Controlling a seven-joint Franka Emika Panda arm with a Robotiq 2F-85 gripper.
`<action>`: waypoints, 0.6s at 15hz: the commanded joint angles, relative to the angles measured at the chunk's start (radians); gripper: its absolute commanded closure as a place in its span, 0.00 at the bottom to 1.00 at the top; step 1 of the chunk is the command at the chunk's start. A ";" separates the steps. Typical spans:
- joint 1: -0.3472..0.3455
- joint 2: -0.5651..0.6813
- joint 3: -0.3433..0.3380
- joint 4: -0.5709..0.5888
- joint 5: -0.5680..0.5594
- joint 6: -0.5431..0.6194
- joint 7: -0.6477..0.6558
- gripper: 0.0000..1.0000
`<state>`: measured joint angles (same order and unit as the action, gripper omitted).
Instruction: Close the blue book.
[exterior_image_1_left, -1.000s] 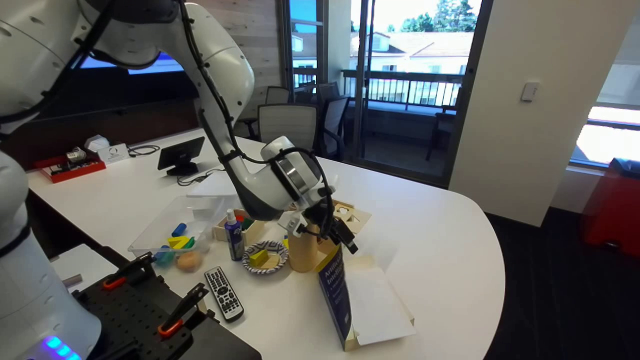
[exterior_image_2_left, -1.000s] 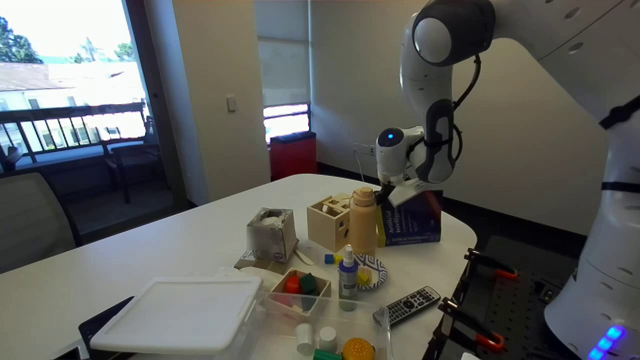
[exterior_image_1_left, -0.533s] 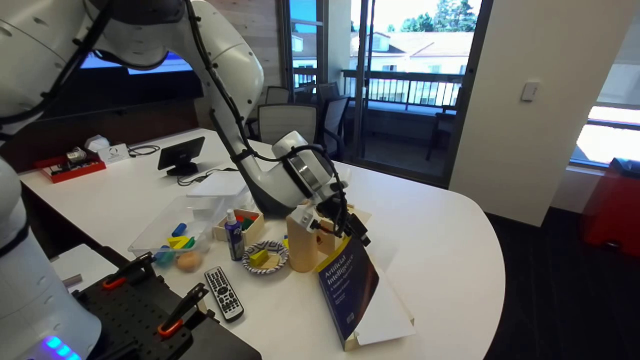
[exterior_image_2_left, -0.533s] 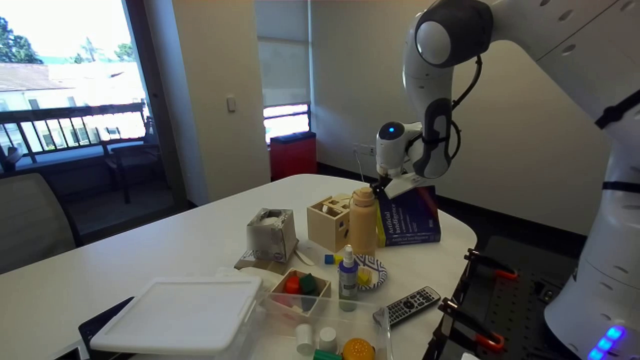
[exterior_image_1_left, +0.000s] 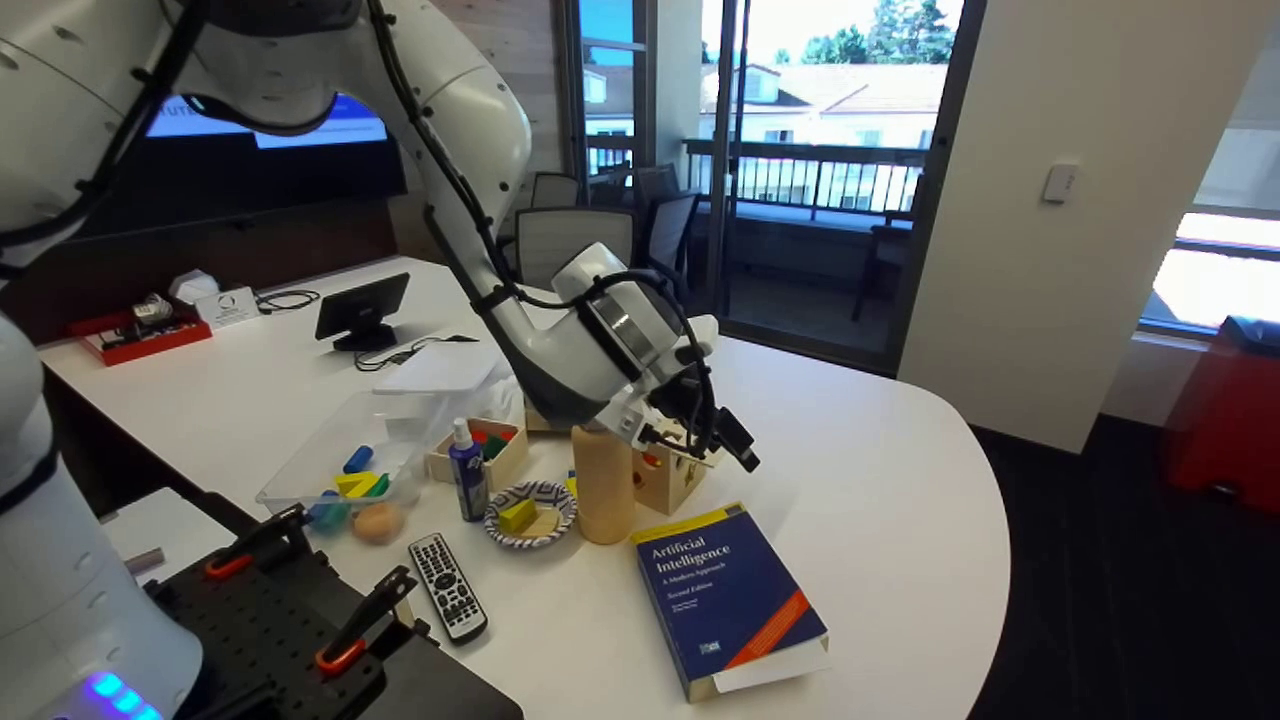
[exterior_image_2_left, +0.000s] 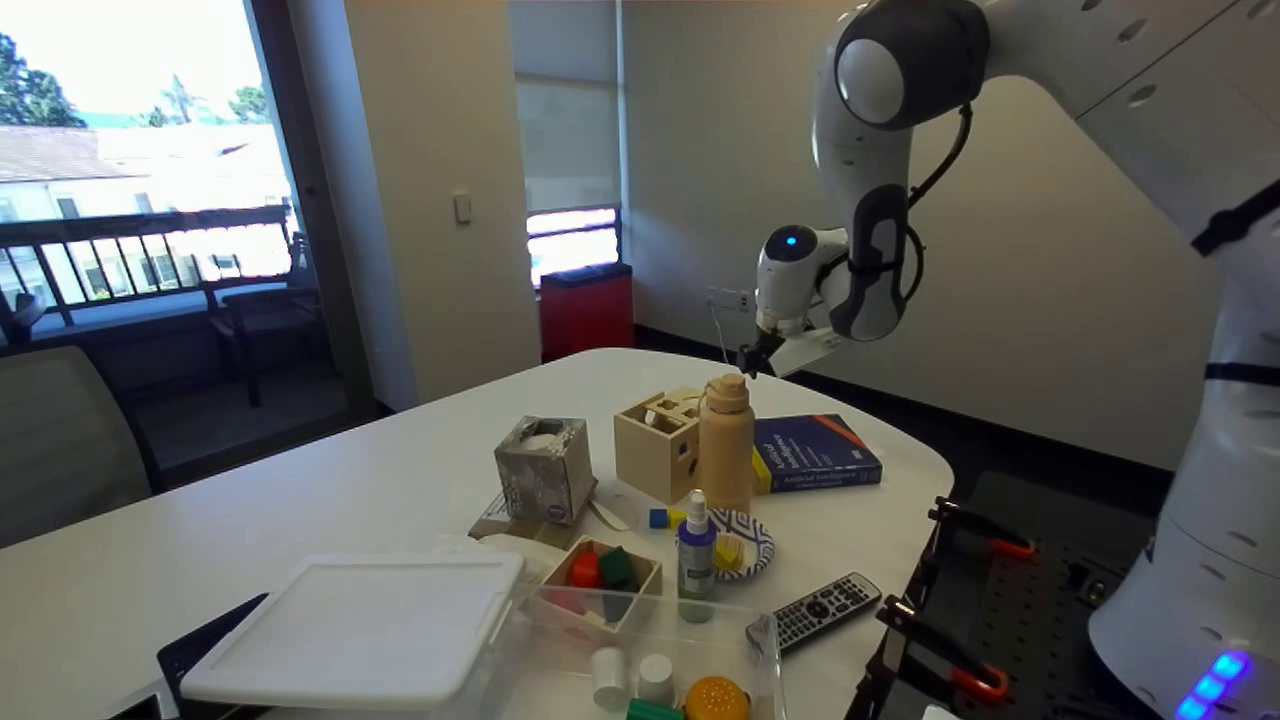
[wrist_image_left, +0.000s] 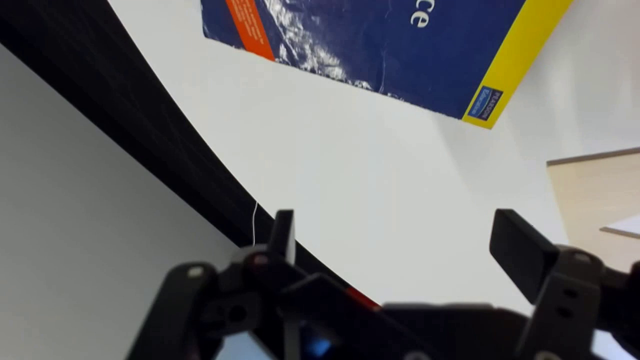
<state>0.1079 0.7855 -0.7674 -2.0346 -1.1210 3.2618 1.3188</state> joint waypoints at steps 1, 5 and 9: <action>-0.114 -0.192 0.135 -0.180 -0.062 -0.043 -0.129 0.00; -0.334 -0.383 0.350 -0.414 -0.022 -0.140 -0.365 0.00; -0.481 -0.571 0.482 -0.612 0.168 -0.253 -0.642 0.00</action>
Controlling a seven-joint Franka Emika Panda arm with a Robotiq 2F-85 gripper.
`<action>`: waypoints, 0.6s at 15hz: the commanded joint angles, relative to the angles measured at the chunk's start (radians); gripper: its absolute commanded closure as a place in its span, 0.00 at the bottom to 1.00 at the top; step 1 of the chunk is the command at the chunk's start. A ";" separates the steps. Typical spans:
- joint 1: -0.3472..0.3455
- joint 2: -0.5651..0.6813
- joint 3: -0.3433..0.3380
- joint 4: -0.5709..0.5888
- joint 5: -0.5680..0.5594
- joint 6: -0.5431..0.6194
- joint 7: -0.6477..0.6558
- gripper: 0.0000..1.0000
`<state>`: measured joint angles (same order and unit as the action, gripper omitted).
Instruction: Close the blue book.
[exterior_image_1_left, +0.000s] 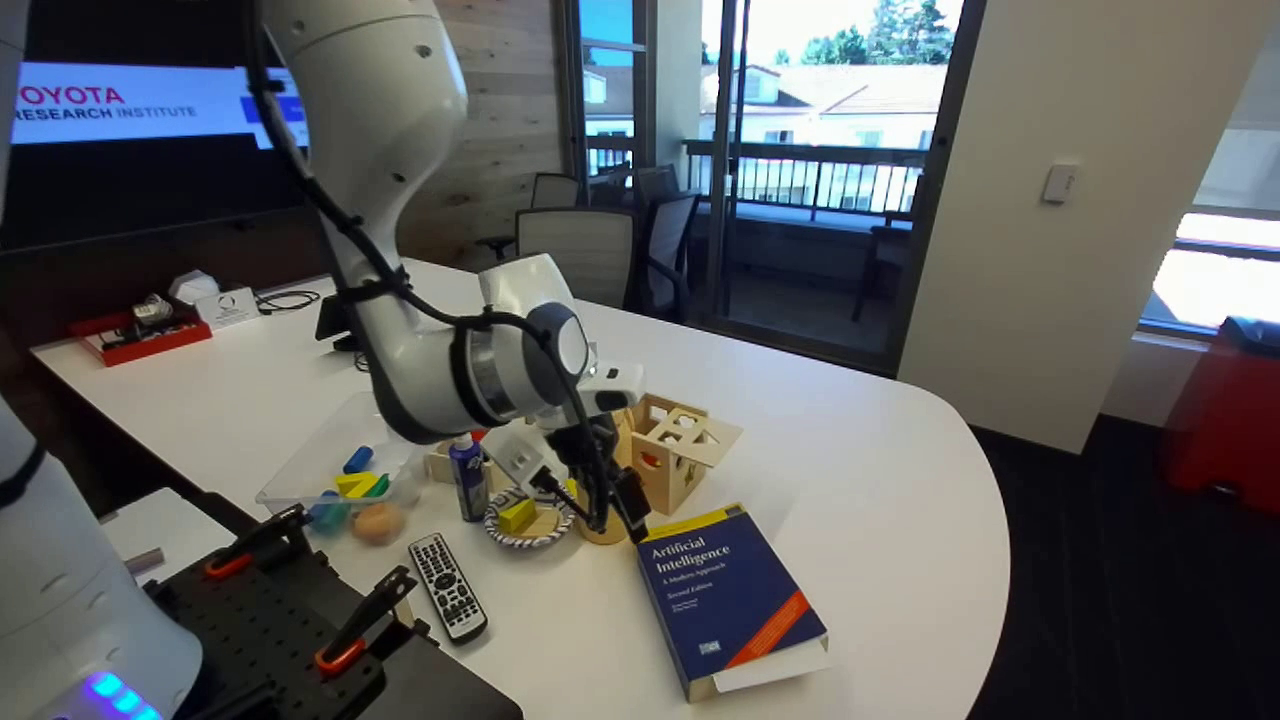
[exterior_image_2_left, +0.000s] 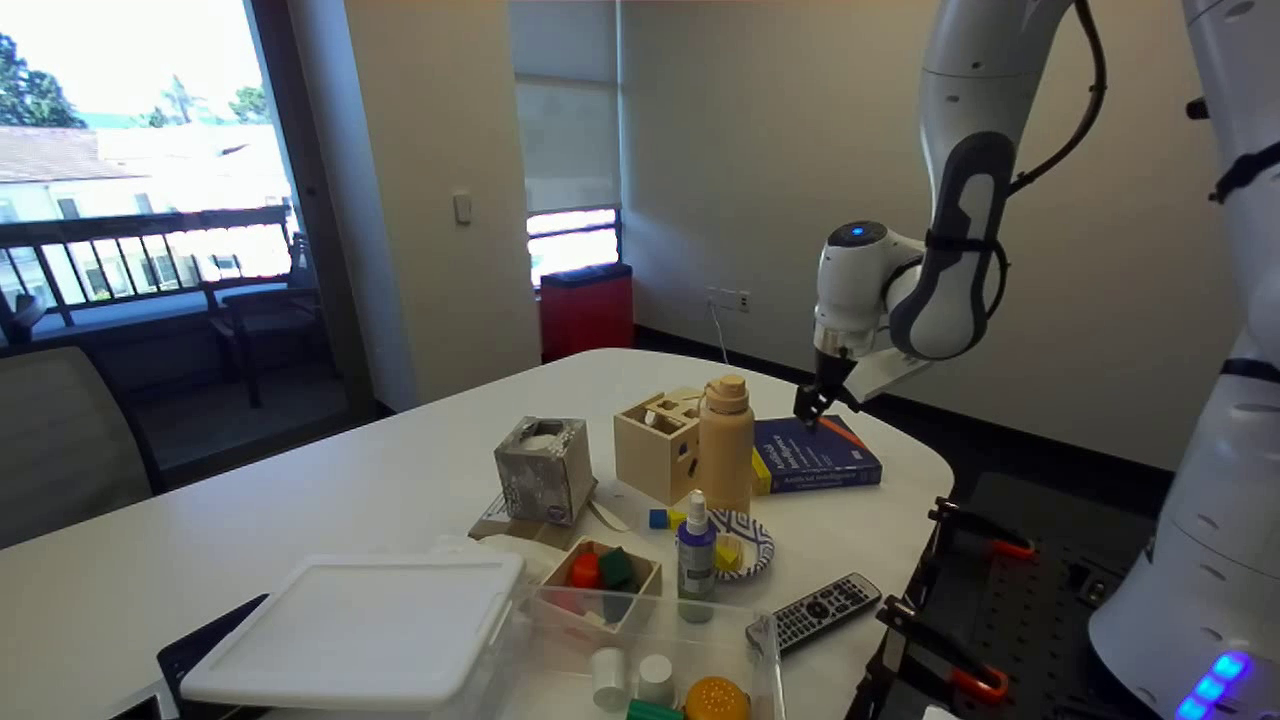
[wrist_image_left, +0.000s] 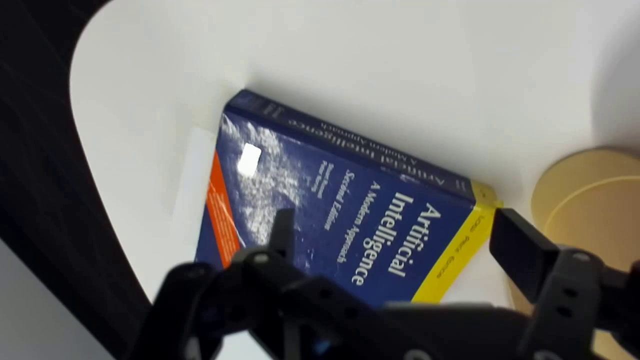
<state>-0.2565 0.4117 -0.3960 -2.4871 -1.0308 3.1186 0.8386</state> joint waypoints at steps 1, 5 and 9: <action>-0.143 -0.246 0.142 -0.200 0.136 -0.140 -0.239 0.00; -0.112 -0.439 0.165 -0.302 0.461 -0.261 -0.529 0.00; -0.064 -0.591 0.158 -0.288 0.684 -0.429 -0.745 0.00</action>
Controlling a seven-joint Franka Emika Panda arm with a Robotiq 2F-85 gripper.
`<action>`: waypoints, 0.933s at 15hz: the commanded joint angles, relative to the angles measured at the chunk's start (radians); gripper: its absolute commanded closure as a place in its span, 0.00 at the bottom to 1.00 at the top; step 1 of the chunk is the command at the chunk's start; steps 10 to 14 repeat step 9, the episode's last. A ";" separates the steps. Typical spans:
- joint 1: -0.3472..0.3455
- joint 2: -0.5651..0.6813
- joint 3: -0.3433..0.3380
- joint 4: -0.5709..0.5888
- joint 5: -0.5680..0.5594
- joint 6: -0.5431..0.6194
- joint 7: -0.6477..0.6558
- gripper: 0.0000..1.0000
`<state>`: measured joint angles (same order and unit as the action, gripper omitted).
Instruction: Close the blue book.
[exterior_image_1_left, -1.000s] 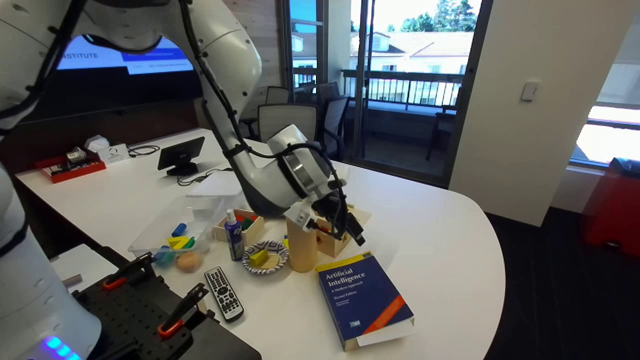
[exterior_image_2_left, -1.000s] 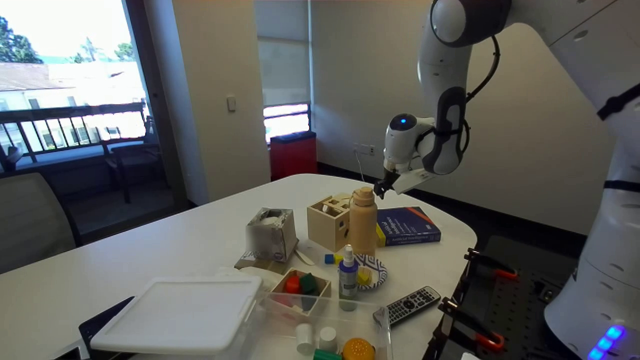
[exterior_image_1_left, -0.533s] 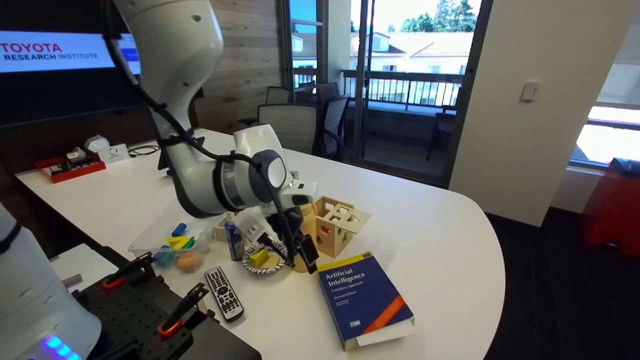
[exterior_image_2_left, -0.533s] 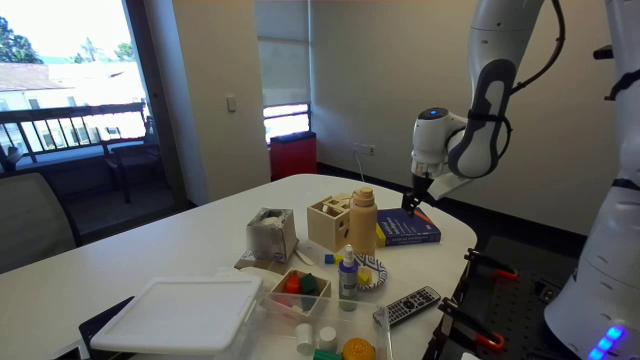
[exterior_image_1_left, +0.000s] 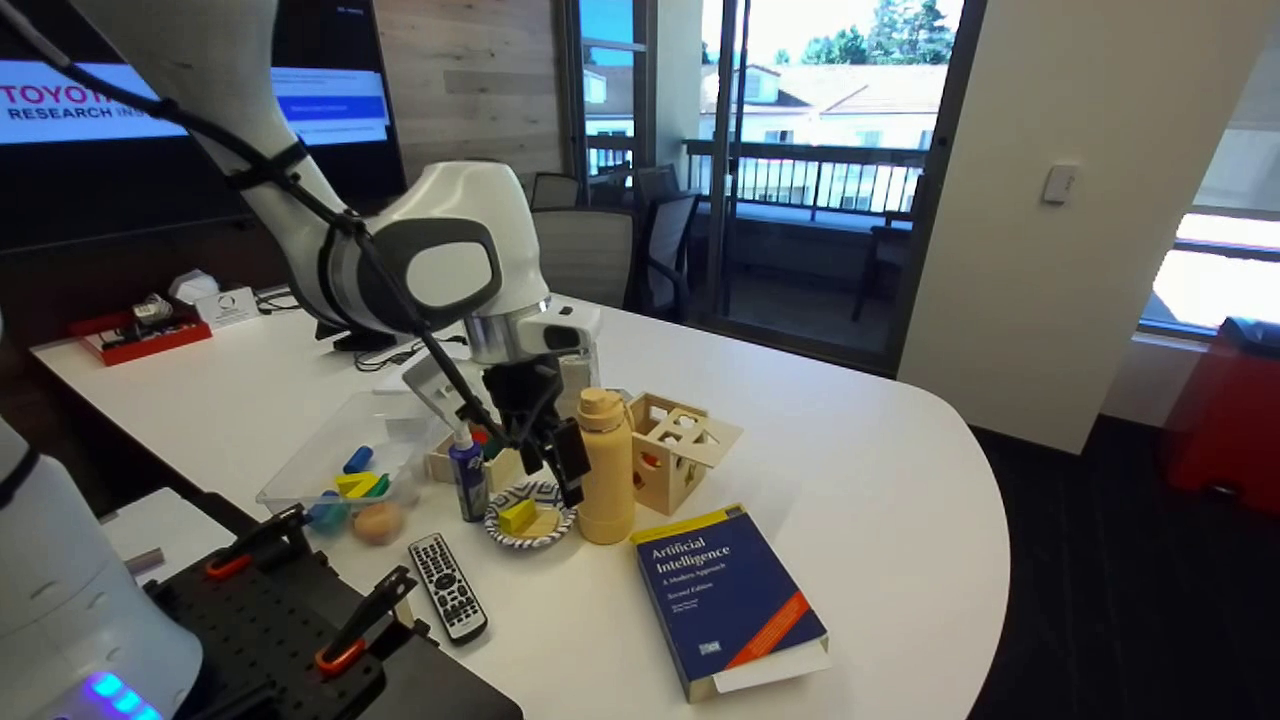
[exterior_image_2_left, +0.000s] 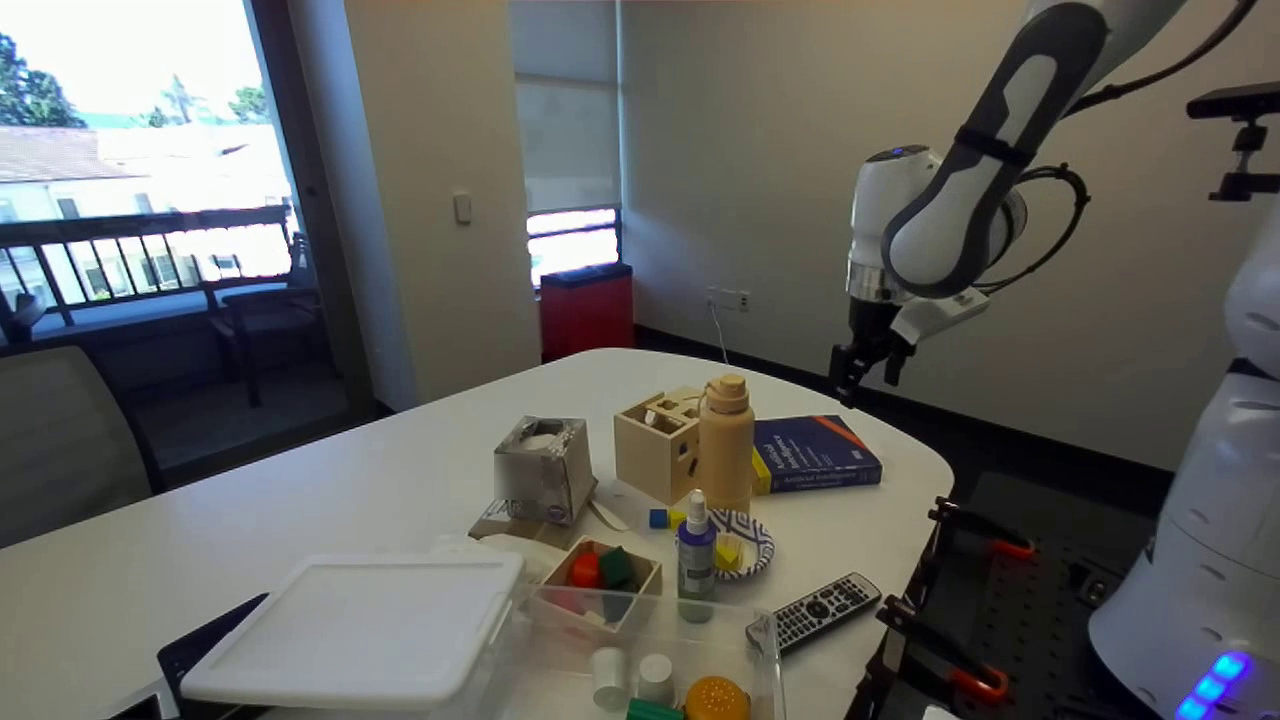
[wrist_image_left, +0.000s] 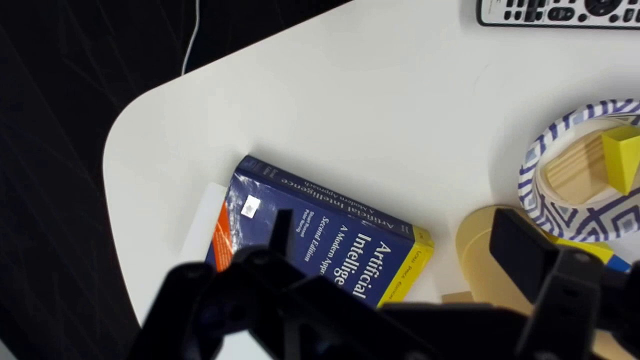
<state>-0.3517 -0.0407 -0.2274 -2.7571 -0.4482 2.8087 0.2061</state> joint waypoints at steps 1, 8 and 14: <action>0.034 -0.166 -0.009 -0.004 0.123 -0.160 -0.135 0.00; 0.029 -0.255 0.007 0.074 0.156 -0.317 -0.173 0.00; 0.029 -0.257 0.010 0.080 0.153 -0.322 -0.169 0.00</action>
